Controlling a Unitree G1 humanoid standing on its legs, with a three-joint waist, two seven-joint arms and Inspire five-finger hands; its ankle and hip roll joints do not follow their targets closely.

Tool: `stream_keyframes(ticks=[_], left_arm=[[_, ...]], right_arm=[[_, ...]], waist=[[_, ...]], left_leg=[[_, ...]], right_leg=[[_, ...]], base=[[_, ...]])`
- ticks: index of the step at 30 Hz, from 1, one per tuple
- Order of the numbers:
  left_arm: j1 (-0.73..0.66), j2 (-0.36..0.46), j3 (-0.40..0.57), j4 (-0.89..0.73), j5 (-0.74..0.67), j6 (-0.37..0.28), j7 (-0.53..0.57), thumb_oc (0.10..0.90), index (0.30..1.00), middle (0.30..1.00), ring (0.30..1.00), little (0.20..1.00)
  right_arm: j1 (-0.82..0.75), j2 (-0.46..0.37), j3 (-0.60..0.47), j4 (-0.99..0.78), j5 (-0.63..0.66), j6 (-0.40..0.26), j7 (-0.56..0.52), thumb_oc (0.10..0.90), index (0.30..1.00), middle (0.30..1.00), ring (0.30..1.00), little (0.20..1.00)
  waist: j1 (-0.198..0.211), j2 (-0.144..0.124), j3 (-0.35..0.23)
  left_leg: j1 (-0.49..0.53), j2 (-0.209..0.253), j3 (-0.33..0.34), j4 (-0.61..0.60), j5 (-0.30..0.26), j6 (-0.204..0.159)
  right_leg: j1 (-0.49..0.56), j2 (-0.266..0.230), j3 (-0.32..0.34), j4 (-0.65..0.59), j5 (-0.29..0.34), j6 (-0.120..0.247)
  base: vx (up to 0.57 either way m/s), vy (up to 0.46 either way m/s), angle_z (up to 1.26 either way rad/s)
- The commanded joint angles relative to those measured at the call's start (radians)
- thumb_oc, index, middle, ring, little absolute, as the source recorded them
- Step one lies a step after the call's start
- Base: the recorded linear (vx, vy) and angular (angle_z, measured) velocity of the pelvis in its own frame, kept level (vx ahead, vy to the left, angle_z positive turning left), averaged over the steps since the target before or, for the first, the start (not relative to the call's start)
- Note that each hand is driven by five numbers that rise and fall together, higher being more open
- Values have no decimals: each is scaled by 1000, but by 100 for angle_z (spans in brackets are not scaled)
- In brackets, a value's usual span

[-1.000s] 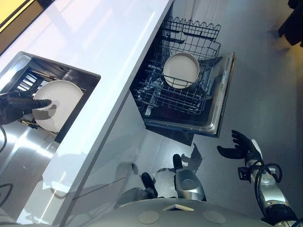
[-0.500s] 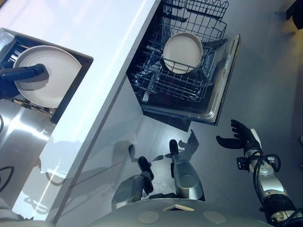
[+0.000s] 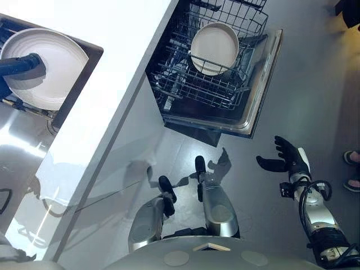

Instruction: Pick up plates and place into dishwasher.

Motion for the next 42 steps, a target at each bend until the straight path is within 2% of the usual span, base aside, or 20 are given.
stream_keyframes(ticks=[1,4,5,6,8,9,12,18,21,24,28,35,39,42], left_arm=[[-33,-18,128,-92,-146,-240,185,100,300,300,300,200],[15,-52,190,-163,-102,-357,336,100,300,300,300,200],[27,-57,202,-169,-91,-381,351,100,300,300,300,200],[47,-66,213,-182,-20,-419,393,100,300,300,300,200],[74,-72,227,-213,81,-450,447,100,300,300,300,200],[94,-70,235,-227,196,-474,496,100,300,300,300,200],[152,-72,256,-272,340,-493,597,100,300,300,300,200],[252,-89,302,-347,440,-533,667,100,300,300,300,200],[281,-103,318,-404,507,-568,737,100,300,300,300,200],[285,-114,320,-453,510,-589,750,100,300,300,300,200],[251,-123,271,-535,479,-589,748,100,300,300,300,200],[149,-205,131,-694,390,-579,710,100,300,300,300,200],[111,-267,63,-773,396,-578,716,100,300,300,300,200],[87,-284,18,-783,401,-580,687,100,300,300,300,200]], right_arm=[[-26,-52,3,-42,-22,-99,-35,800,900,900,900,900],[-16,-34,0,-46,-14,-108,-37,800,900,900,900,900],[-12,-31,-3,-52,-12,-108,-37,800,900,900,900,900],[-10,-27,-5,-49,-8,-109,-35,800,900,900,900,900],[-5,-21,-14,-60,-2,-102,-30,800,900,900,900,900],[1,-16,-18,-70,-3,-93,-28,800,900,900,900,900],[20,5,-28,-89,-14,-85,-24,800,900,900,900,900],[52,48,-43,-81,-16,-100,-35,800,900,900,900,900],[57,71,-65,-101,-1,-122,-59,800,900,900,900,900],[52,73,-89,-139,23,-126,-77,800,900,900,900,900],[19,57,-96,-198,59,-139,-93,800,900,900,900,900],[-90,39,-44,-339,81,-168,-130,800,900,900,900,900],[-154,16,-24,-407,83,-193,-140,800,900,900,900,900],[-221,4,-7,-441,100,-190,-147,800,900,900,900,900]], waist=[[-27,80,-74],[-24,77,-90],[-23,76,-95],[-21,74,-106],[-18,73,-119],[-16,73,-130],[-12,73,-163],[-2,72,-218],[1,71,-241],[5,70,-256],[7,69,-269],[22,63,-294],[30,52,-300],[35,46,-302]], left_leg=[[-3,16,-73,-126,34,-98],[22,12,-81,-141,33,-100],[29,11,-84,-144,33,-101],[41,10,-86,-150,32,-102],[58,9,-89,-158,31,-104],[70,9,-92,-163,30,-105],[103,11,-98,-175,30,-107],[148,10,-111,-188,26,-109],[177,9,-120,-204,24,-108],[194,12,-124,-218,29,-110],[208,23,-130,-231,38,-115],[216,45,-147,-237,55,-123],[212,59,-149,-227,59,-127],[205,66,-151,-210,57,-129]], right_leg=[[1,18,1,167,-166,33],[26,25,4,153,-169,29],[35,26,3,149,-171,28],[48,28,1,140,-171,28],[68,30,-2,128,-172,28],[81,31,-5,120,-172,28],[117,32,-14,104,-174,27],[170,34,-23,86,-182,27],[202,40,-23,69,-185,24],[223,52,-21,55,-184,20],[242,66,-24,49,-186,11],[264,93,-22,51,-202,-9],[276,106,-19,48,-206,-21],[283,113,-18,45,-206,-29]], base=[[11,-66,3],[22,-89,10],[39,-113,26],[41,-103,19],[44,-98,5],[39,-79,4],[67,-117,2],[66,-115,-4],[-1,-125,-9],[-38,-158,0],[-53,-169,13],[-67,-221,16],[-98,-217,21],[-101,-161,13]])
